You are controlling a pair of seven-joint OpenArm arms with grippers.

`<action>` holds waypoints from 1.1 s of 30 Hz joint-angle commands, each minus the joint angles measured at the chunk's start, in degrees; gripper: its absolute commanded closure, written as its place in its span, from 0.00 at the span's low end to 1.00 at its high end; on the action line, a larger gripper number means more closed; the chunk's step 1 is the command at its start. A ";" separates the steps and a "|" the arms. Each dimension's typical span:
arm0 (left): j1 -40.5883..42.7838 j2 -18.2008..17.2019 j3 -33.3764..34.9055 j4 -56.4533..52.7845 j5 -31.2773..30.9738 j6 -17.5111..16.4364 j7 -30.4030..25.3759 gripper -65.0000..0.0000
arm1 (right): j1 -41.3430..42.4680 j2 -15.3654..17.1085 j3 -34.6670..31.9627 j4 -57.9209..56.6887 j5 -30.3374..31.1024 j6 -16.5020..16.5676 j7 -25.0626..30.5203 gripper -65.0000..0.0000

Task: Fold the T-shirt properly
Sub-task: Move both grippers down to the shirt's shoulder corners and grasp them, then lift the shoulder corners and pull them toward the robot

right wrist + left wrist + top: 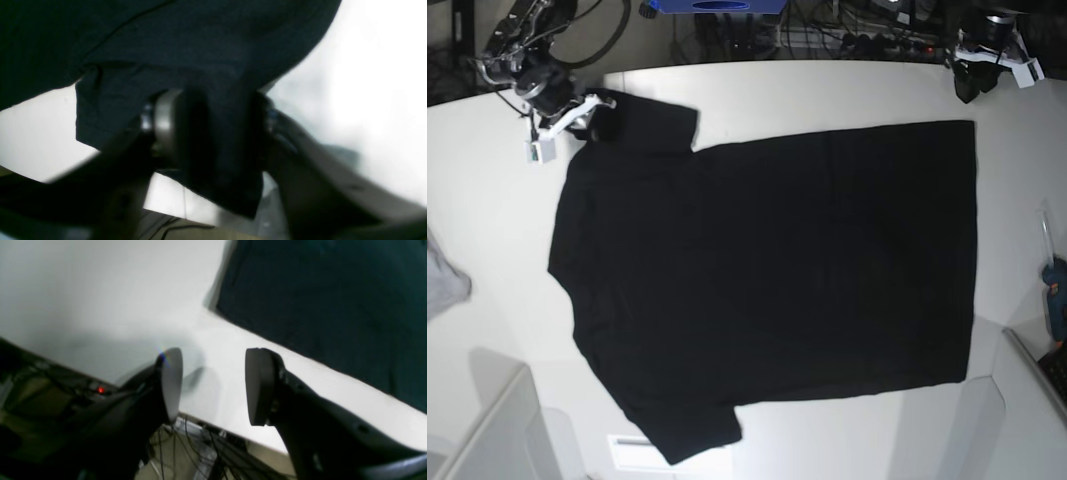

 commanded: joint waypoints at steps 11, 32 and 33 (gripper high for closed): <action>-9.73 2.95 -7.31 0.02 -0.21 -0.27 15.44 0.54 | -0.73 -0.07 -0.38 -0.30 -3.07 -0.18 -3.48 1.00; -16.33 2.95 -1.15 -8.59 -0.12 -0.27 15.35 0.57 | -0.56 -0.07 -0.20 -0.30 -3.07 -0.18 -3.48 1.00; -16.41 2.86 -1.15 -8.94 -0.12 -0.27 15.35 0.61 | -0.56 -0.07 -0.20 -0.30 -3.07 -0.18 -3.48 1.00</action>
